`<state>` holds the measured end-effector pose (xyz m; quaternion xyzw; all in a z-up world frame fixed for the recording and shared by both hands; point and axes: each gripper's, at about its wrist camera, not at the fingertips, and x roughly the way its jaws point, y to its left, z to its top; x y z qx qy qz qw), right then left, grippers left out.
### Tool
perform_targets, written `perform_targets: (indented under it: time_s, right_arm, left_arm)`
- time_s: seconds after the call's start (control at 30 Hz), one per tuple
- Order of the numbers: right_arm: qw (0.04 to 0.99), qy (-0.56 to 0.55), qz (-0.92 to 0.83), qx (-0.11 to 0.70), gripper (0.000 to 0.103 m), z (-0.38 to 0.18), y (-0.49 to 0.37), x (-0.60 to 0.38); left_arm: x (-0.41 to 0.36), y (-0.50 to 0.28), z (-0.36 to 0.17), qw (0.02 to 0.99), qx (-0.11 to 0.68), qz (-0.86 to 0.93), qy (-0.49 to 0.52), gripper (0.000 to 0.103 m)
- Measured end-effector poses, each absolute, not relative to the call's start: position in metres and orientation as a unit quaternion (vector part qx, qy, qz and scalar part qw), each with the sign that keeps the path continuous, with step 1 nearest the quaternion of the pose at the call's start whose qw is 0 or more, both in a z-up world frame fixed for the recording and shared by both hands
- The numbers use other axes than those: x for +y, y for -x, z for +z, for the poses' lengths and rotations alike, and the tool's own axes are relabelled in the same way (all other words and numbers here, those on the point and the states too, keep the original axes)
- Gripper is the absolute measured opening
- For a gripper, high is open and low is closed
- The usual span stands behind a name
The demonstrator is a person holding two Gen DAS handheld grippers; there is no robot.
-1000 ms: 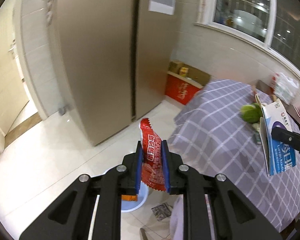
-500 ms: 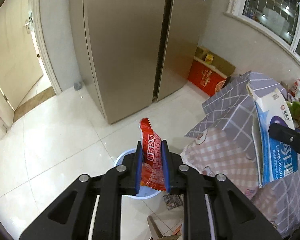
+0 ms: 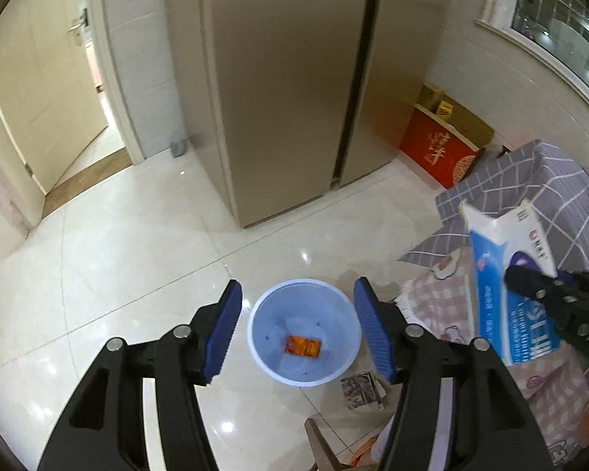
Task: Collect trash
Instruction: 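Carry the box and wrapper over the blue bin and open both grippers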
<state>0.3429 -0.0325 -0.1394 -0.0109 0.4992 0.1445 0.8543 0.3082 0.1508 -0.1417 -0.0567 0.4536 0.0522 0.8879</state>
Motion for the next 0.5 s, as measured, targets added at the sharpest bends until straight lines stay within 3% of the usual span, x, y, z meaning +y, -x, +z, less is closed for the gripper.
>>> perform_targets:
  time_s: [0.2, 0.27, 0.33, 0.5]
  right_arm:
    - [0.834, 0.030, 0.162, 0.526, 0.020, -0.162, -0.352, 0.000]
    - [0.832, 0.024, 0.179, 0.525, 0.025, -0.161, -0.354, 0.009]
    - [0.835, 0.029, 0.180, 0.519, 0.086, -0.157, -0.354, 0.015]
    - [0.851, 0.038, 0.190, 0.488, 0.085, -0.144, -0.345, 0.018]
  left_arm:
    - [0.174, -0.294, -0.142, 0.882, 0.460, 0.080, 0.058, 0.059]
    - [0.181, -0.289, -0.141, 0.881, 0.461, 0.091, 0.060, 0.059]
    - [0.187, -0.284, -0.140, 0.881, 0.460, 0.098, 0.059, 0.059]
    - [0.191, -0.280, -0.136, 0.881, 0.456, 0.111, 0.053, 0.066]
